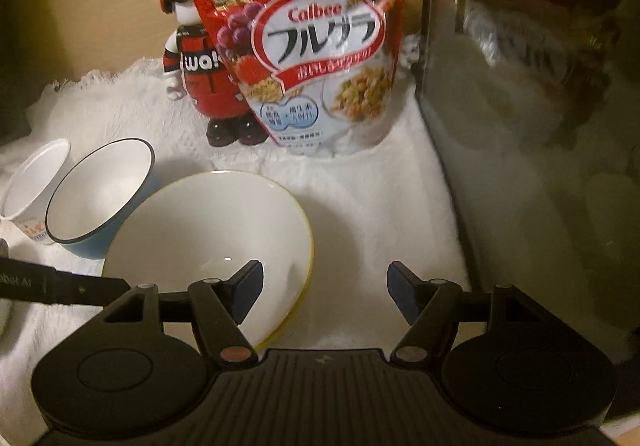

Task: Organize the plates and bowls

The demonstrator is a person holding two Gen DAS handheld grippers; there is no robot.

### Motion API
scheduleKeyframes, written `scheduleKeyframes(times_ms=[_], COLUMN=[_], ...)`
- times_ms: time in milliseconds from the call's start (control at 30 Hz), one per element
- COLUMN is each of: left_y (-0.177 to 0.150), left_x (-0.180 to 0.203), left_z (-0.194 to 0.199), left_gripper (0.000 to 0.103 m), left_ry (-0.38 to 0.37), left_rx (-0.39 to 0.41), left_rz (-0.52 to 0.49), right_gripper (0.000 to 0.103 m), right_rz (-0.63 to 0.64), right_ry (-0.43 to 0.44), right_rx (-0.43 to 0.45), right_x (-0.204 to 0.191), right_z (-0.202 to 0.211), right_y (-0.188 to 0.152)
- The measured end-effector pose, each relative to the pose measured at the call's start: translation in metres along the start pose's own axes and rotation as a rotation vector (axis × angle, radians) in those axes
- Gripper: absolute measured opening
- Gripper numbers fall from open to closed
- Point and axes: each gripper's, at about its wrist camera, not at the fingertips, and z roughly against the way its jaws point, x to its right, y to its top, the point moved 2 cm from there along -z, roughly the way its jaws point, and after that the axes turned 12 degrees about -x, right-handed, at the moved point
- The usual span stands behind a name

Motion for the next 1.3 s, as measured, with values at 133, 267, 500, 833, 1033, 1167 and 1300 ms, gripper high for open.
scheduleKeyframes(times_ms=[133, 267, 500, 833, 1033, 1167, 1300], left_y=[0.012, 0.02, 0.015, -0.039, -0.054, -0.055, -0.06], left_x=[0.0, 0.0, 0.002, -0.04, -0.073, -0.09, -0.098], left_z=[-0.015, -0.027, -0.022, 0.023, 0.054, 0.064, 0.063], left_gripper=[0.029, 0.026, 0.024, 0.024, 0.025, 0.025, 0.025], left_ry=[0.02, 0.028, 0.05, 0.059, 0.118, 0.135, 0.118], left_rx=[0.01, 0.002, -0.024, -0.097, -0.045, -0.018, -0.023], left_rz=[0.033, 0.039, 0.001, -0.036, -0.004, 0.031, 0.054], right_gripper=[0.064, 0.044, 0.036, 0.037, 0.037, 0.037, 0.038], right_rz=[-0.042, -0.086, -0.106, -0.086, 0.004, 0.046, 0.089], right_ry=[0.071, 0.171, 0.242, 0.294, 0.335, 0.358, 0.335], right_rx=[-0.019, -0.07, -0.132, -0.199, -0.25, -0.278, -0.257], right_x=[0.006, 0.008, 0.005, -0.031, -0.084, -0.111, -0.125], right_z=[-0.019, -0.043, -0.058, -0.021, -0.019, -0.024, -0.024], right_y=[0.008, 0.023, 0.026, -0.025, -0.05, -0.055, -0.056])
